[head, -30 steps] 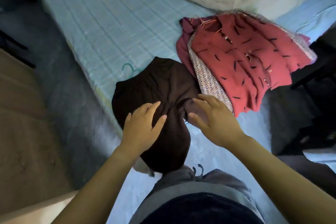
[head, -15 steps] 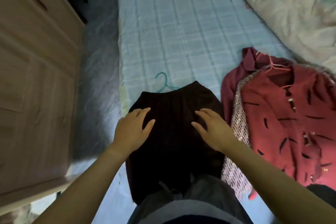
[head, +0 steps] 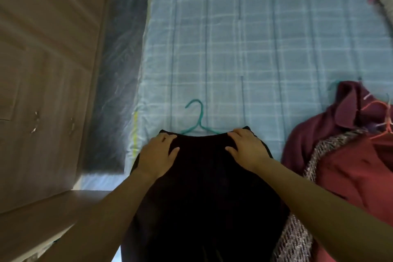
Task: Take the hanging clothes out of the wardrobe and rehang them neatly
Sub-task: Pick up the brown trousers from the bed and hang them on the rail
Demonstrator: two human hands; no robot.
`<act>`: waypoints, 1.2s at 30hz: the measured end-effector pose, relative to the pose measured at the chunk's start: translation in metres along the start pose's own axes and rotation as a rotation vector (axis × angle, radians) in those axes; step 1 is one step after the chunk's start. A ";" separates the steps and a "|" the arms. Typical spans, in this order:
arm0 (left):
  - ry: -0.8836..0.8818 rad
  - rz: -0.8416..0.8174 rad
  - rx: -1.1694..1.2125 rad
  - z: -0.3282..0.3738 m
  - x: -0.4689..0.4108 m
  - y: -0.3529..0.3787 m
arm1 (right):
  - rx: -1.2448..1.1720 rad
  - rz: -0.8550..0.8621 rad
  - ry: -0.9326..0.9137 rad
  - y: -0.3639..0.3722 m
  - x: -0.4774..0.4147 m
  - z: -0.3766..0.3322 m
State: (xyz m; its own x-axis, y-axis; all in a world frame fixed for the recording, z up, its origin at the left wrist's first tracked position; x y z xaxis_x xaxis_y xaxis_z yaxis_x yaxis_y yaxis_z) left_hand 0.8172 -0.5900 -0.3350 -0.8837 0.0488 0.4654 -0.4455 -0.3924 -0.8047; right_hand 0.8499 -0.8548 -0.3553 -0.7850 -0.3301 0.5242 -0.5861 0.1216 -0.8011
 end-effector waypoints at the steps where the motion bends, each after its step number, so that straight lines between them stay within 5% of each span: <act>1: -0.002 -0.007 -0.008 -0.004 -0.013 0.004 | 0.027 -0.009 0.009 0.005 -0.012 0.004; 10: -0.019 -0.176 -0.146 -0.037 -0.071 0.036 | -0.045 -0.086 0.021 0.037 -0.050 0.036; 18: 0.074 -0.087 0.084 -0.033 -0.056 0.026 | -0.126 0.116 0.023 0.028 -0.035 0.023; 30: 0.250 0.110 0.172 0.021 0.078 -0.047 | -0.190 0.333 -0.126 -0.012 0.090 0.003; 36: 0.171 0.306 0.212 0.013 0.182 -0.042 | -0.174 0.477 -0.313 -0.009 0.143 -0.031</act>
State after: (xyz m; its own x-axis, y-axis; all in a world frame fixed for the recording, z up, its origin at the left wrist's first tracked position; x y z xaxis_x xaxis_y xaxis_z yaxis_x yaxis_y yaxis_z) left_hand 0.6774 -0.5769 -0.2117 -0.9899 0.0452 0.1342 -0.1347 -0.5926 -0.7942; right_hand 0.7369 -0.8740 -0.2639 -0.8887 -0.4584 -0.0133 -0.2282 0.4672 -0.8542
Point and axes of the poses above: each hand's wrist, its own x-axis away from the middle knuckle, its own y-axis out of the palm, z = x × y, the point moved 1 cm from there along -x, towards the middle knuckle, and after that the axes turned 6 degrees about x, right-handed, at the moved point
